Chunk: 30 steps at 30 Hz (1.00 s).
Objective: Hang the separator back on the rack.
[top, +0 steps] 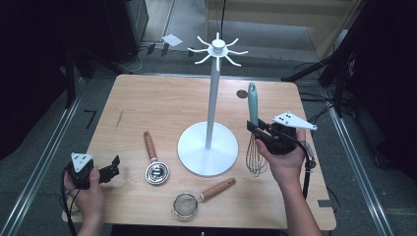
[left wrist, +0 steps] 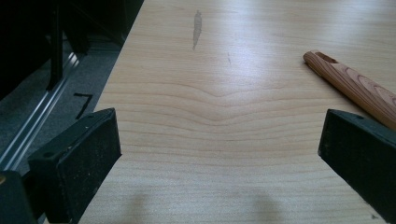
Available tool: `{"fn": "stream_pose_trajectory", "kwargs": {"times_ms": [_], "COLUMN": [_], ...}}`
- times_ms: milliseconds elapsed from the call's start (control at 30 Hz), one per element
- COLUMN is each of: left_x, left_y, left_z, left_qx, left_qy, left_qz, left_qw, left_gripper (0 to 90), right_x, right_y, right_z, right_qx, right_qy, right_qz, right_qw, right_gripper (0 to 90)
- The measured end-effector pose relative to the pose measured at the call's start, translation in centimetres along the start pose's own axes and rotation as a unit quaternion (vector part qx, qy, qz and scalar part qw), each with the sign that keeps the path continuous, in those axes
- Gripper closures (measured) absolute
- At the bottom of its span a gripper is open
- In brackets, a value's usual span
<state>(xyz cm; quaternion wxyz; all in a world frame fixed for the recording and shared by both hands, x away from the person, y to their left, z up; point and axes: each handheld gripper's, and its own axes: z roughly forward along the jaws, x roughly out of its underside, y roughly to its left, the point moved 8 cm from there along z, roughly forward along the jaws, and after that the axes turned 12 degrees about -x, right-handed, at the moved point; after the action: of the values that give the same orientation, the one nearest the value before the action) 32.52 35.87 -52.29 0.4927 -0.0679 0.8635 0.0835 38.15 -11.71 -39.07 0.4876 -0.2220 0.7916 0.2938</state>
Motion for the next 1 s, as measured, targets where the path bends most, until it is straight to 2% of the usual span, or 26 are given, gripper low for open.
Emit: {"fn": "stream_pose_trajectory", "kwargs": {"times_ms": [267, 433, 467, 867, 1000], "left_x": [0.0, 0.0, 0.0, 0.0, 0.0], "left_y": [0.0, 0.0, 0.0, 0.0, -0.1], "left_z": [0.0, 0.1, 0.0, 0.2, 0.2], "left_qx": [-0.001, 0.0, 0.001, 0.004, -0.004], "left_qy": [0.0, 0.003, 0.003, 0.005, 0.004], "left_qz": [0.001, -0.001, -0.002, -0.001, 0.003], "left_qw": [1.0, 1.0, 1.0, 1.0, 1.0], "left_gripper": [0.0, 0.0, 0.0, 0.0, 0.0], "right_x": [-1.1, -1.6, -1.9, -4.3, -5.0], "right_y": [1.6, 2.4, 3.0, 4.3, 4.7], "right_z": [-0.1, -0.2, -0.3, -2.1, -2.5], "right_qx": [-0.014, -0.024, -0.024, -0.033, -0.034], "right_qy": [-0.02, -0.029, -0.029, -0.067, -0.075], "right_qz": [-0.015, -0.014, -0.022, -0.051, -0.06], "right_qw": [0.9996, 0.9992, 0.999, 0.9959, 0.9948], "right_gripper": [71.1, 71.1, 71.1, 71.0, 71.0]}}
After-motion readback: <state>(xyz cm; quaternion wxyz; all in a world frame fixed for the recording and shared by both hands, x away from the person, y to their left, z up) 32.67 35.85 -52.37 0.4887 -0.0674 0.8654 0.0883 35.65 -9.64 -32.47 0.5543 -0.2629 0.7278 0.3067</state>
